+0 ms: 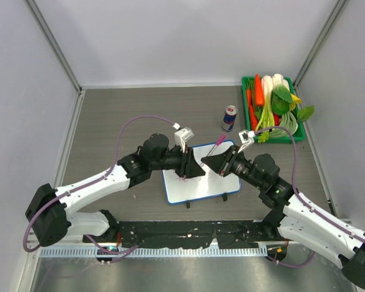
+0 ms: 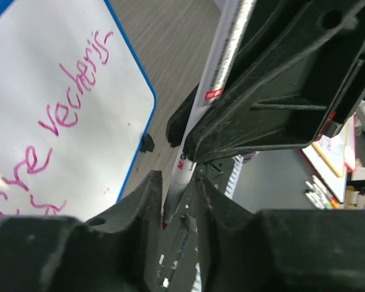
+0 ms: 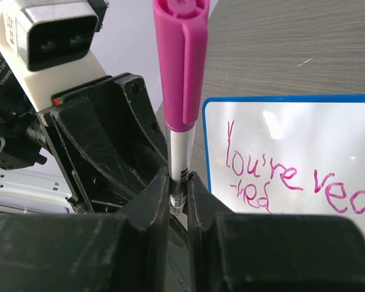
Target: Write a sentence on the whiteboard
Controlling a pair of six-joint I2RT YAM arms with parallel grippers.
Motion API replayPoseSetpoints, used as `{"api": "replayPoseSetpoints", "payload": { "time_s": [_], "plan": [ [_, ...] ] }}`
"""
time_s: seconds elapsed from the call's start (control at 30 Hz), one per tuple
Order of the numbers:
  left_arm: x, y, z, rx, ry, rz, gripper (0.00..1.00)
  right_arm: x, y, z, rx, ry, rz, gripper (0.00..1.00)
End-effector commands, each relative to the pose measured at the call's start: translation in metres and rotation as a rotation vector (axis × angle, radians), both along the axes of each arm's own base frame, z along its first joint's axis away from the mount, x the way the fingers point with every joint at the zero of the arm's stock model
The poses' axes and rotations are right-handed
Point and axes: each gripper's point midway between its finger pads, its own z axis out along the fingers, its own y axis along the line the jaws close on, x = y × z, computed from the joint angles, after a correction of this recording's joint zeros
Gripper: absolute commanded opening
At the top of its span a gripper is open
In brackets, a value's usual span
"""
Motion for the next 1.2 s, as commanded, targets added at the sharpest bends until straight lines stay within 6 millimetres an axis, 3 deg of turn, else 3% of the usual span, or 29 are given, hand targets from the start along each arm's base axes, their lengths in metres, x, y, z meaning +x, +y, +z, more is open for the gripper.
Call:
{"api": "replayPoseSetpoints", "payload": {
  "time_s": [0.0,0.13,0.27,0.3,0.33,0.37,0.4,0.43,0.63,0.8,0.97,1.17],
  "plan": [
    [0.005,-0.010,0.033,-0.113,-0.092,-0.007,0.23,-0.003,0.003,0.015,0.054,-0.018,0.027,0.02],
    [0.007,-0.004,0.041,-0.111,-0.123,0.018,0.00,-0.004,0.003,0.012,0.051,-0.010,0.031,0.01],
    [0.005,0.005,0.038,-0.069,-0.128,0.030,0.00,-0.001,0.000,0.008,-0.003,-0.010,0.017,0.07],
    [0.005,0.008,0.037,-0.059,-0.134,0.035,0.00,-0.001,-0.002,0.009,-0.024,-0.005,0.007,0.18],
    [0.004,0.010,0.038,-0.055,-0.141,0.037,0.00,0.002,-0.005,0.010,-0.045,-0.019,-0.012,0.36],
    [0.003,0.013,0.035,-0.033,-0.135,0.039,0.00,0.003,-0.008,0.011,-0.071,-0.017,-0.021,0.46],
    [0.003,0.016,0.035,-0.019,-0.138,0.043,0.00,0.006,-0.012,0.019,-0.088,-0.040,-0.043,0.65],
    [0.001,0.019,0.035,-0.006,-0.142,0.038,0.00,0.006,-0.015,0.020,-0.104,-0.039,-0.049,0.77],
    [-0.011,0.034,0.046,0.044,-0.159,0.013,0.00,0.003,-0.021,0.036,-0.162,-0.090,-0.036,0.79],
    [-0.031,0.036,0.060,0.023,-0.165,-0.097,0.00,-0.025,0.005,0.059,-0.071,-0.186,0.185,0.79],
    [-0.045,0.030,0.069,-0.014,-0.159,-0.193,0.00,-0.043,0.019,0.061,-0.003,-0.181,0.320,0.74],
    [-0.050,0.028,0.076,-0.040,-0.165,-0.235,0.00,-0.047,0.028,0.060,0.057,-0.157,0.371,0.69]
  ]
}}
